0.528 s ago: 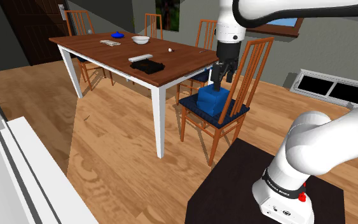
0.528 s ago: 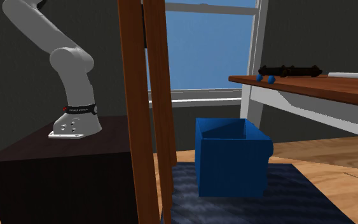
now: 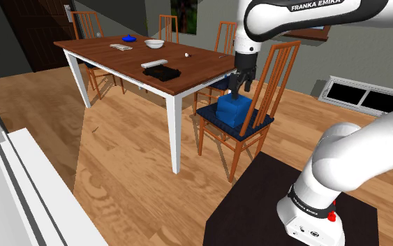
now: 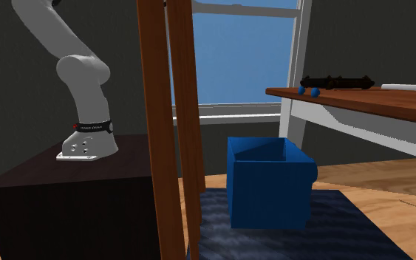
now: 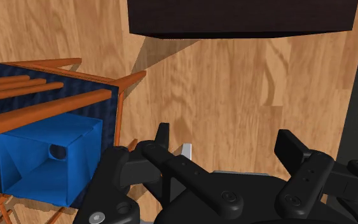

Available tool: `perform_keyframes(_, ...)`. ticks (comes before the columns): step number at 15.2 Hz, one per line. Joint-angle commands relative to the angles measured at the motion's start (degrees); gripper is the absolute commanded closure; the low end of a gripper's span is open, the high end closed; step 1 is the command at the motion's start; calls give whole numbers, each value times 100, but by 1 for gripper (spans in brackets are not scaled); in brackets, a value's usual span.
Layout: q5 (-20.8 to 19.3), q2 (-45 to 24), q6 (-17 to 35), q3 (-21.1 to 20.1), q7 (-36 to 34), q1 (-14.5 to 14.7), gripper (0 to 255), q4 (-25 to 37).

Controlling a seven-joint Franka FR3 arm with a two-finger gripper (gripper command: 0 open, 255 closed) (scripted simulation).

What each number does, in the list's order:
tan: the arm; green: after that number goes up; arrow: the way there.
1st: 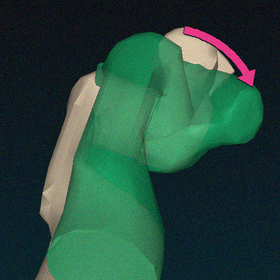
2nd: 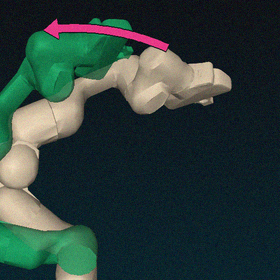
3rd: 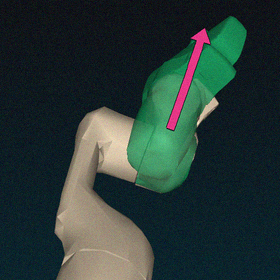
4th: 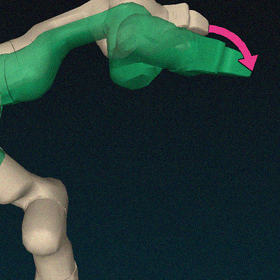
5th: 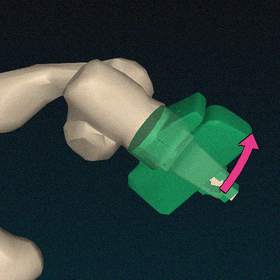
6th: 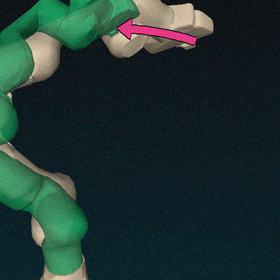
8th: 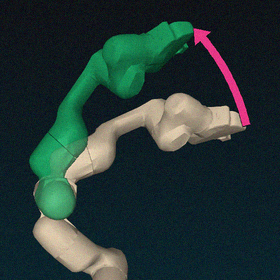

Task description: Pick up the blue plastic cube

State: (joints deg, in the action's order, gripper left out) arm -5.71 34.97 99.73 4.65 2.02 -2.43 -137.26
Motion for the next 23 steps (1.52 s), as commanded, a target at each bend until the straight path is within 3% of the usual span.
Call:
perform_keyframes(1, -73, -319, 303, 186, 170, -73, 0, 43)
perform_keyframes(12, -9, -2298, 1554, 1117, 1190, -372, 0, 845)
perform_keyframes(23, 930, -4652, 2136, 1621, 2428, -826, 0, 2502)
